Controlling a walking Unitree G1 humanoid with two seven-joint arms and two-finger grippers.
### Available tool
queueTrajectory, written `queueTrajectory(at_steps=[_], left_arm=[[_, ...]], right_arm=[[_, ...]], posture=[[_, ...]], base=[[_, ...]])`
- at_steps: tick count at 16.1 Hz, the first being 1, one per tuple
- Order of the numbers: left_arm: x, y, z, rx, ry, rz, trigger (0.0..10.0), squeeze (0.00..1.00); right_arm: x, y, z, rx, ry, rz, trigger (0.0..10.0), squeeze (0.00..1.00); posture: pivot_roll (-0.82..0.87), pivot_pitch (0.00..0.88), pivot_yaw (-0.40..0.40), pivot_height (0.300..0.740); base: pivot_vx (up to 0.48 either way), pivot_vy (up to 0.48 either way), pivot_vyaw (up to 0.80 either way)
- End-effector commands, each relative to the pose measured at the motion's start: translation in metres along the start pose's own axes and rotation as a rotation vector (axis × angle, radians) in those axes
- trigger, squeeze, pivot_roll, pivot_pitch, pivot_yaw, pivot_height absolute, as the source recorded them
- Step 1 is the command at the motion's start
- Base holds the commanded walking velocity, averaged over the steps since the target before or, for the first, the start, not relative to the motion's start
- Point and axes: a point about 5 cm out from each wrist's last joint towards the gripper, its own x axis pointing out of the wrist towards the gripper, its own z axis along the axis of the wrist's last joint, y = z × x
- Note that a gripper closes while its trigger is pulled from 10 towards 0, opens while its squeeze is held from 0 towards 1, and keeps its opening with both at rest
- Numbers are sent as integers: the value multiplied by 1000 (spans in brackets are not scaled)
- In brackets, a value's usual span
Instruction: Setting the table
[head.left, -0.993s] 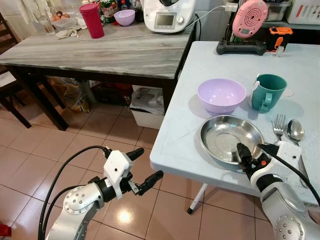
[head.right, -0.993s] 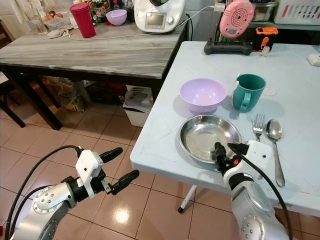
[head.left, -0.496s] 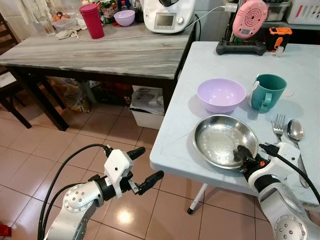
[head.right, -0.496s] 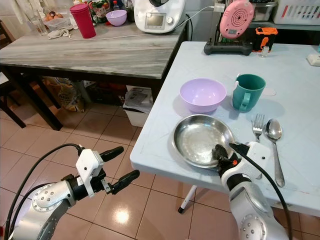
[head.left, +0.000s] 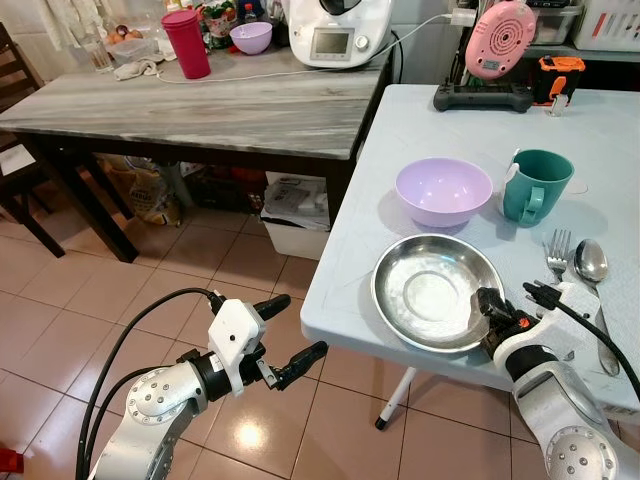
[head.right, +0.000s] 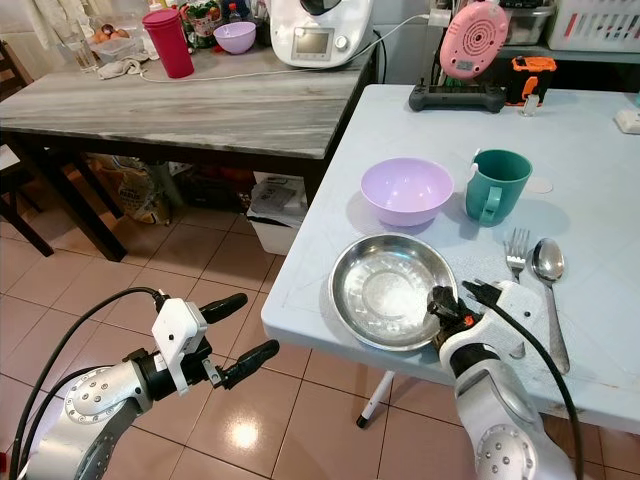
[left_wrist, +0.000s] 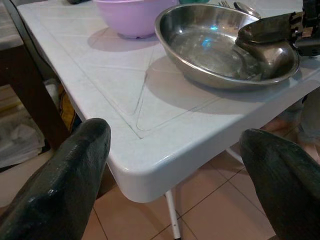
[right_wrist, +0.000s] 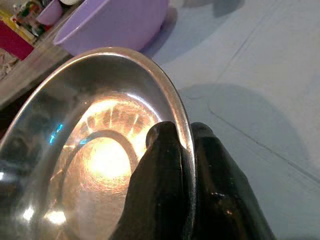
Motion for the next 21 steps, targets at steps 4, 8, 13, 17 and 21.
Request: queueTrajectory(at_steps=[4, 8, 13, 17, 21], left_arm=[[-2, 3, -1, 16, 13, -6, 10000, 0], [2, 24, -1, 44, 22, 193, 10000, 0], [10, 44, 7, -31, -37, 334, 10000, 0], [17, 52, 12, -99, -84, 426, 10000, 0], [18, 54, 10, -109, -85, 437, 10000, 0]], right_arm=[[-1, -8, -13, 33, 67, -55, 0, 0], [0, 7, 1, -61, -48, -18, 3490, 0], [1, 25, 12, -173, -165, 2, 10000, 0], [3, 31, 14, -214, -204, 23, 10000, 0], [4, 32, 16, -246, -229, 17, 10000, 0]], posture=[[-241, 64, 127, 740], [-242, 56, 124, 740], [-234, 38, 116, 740], [-233, 26, 109, 740], [-239, 25, 109, 740]], base=[[0, 0, 0], [0, 0, 0], [0, 0, 0], [0, 129, -797], [0, 321, -794]])
